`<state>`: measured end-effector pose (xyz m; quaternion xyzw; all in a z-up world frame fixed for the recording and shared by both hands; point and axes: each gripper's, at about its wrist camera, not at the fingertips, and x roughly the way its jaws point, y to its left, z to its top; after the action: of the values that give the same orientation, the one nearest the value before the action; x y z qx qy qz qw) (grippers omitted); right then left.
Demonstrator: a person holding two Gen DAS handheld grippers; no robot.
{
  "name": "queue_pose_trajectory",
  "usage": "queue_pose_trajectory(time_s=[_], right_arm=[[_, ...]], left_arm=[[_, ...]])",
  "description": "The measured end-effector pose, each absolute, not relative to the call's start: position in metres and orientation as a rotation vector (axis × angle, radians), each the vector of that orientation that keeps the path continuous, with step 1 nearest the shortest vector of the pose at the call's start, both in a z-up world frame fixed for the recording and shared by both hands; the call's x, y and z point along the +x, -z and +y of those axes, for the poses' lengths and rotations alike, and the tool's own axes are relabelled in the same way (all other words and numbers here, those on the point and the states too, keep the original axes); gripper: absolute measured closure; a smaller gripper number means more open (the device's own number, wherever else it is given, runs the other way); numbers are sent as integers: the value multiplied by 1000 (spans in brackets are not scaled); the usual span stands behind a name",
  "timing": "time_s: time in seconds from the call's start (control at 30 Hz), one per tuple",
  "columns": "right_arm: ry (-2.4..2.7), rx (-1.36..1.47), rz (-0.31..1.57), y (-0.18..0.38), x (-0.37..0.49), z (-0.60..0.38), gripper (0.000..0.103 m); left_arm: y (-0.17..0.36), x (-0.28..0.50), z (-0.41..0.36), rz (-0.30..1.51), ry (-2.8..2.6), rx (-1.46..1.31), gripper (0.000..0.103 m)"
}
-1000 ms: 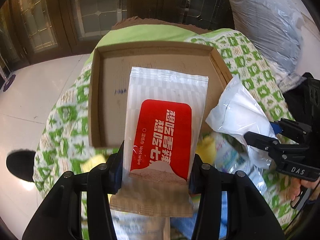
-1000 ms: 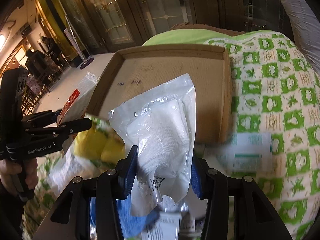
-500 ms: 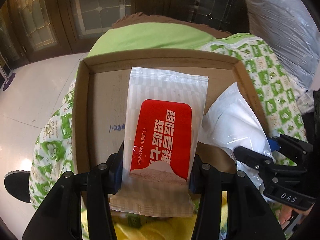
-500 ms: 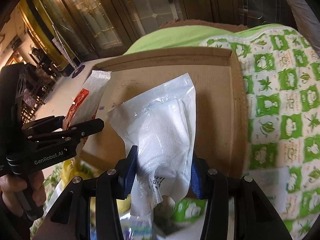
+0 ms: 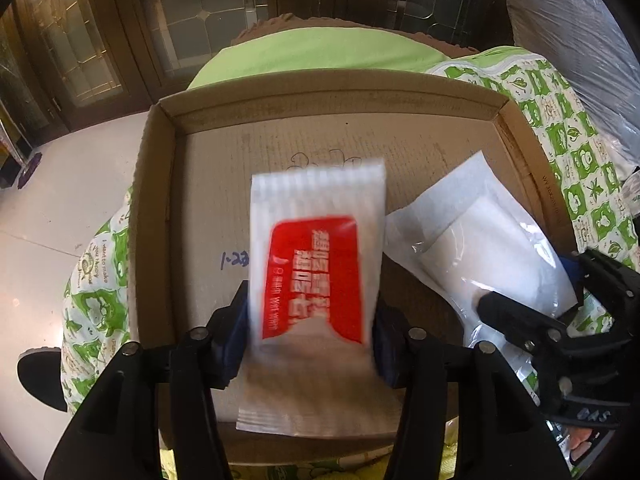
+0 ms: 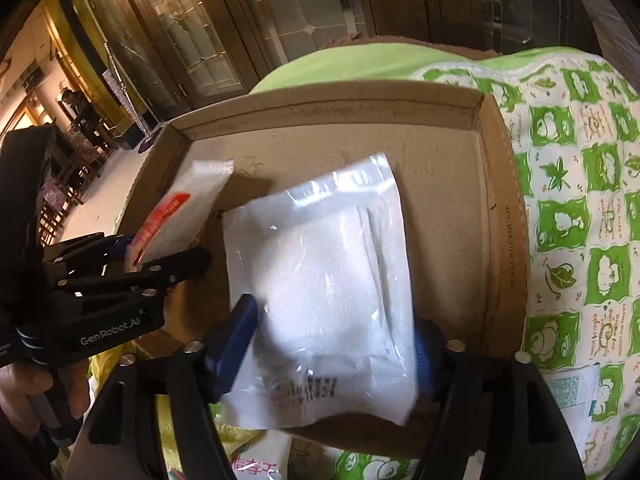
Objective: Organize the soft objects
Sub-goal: 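Carry the wet-wipe packet and gauze pack into the cardboard tray with both tools, then open both tools to release the packets in the tray and lift away, then grasp the yellow towel with the left tool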
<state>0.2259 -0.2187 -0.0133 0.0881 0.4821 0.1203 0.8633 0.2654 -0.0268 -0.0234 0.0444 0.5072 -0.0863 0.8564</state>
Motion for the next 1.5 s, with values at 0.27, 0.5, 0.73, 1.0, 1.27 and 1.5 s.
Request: queue_pose_trajectory(time_s=[0.27,0.5,0.73,1.0,1.27,1.5], right_arm=[[-219,134,913,0,201,-223,9],[-220,154,907,-8,173,-231,2],[-221,188,909,-21,142,-246,0],[-208,249,962,-23,102,-273,0],[-197,261,998,-26,73,-282,0],[-207,259,1032,-25,59,-284,0]], left_arm=[[10,245,-24,1034,152,93,25],[-3,217,-26,1027,146,110,25],[-12,194,-24,1056,127,90,25],[-17,140,-20,1054,124,52,25],[-1,83,-7,1049,74,35,25],[10,55,-1,1023,93,53,25]])
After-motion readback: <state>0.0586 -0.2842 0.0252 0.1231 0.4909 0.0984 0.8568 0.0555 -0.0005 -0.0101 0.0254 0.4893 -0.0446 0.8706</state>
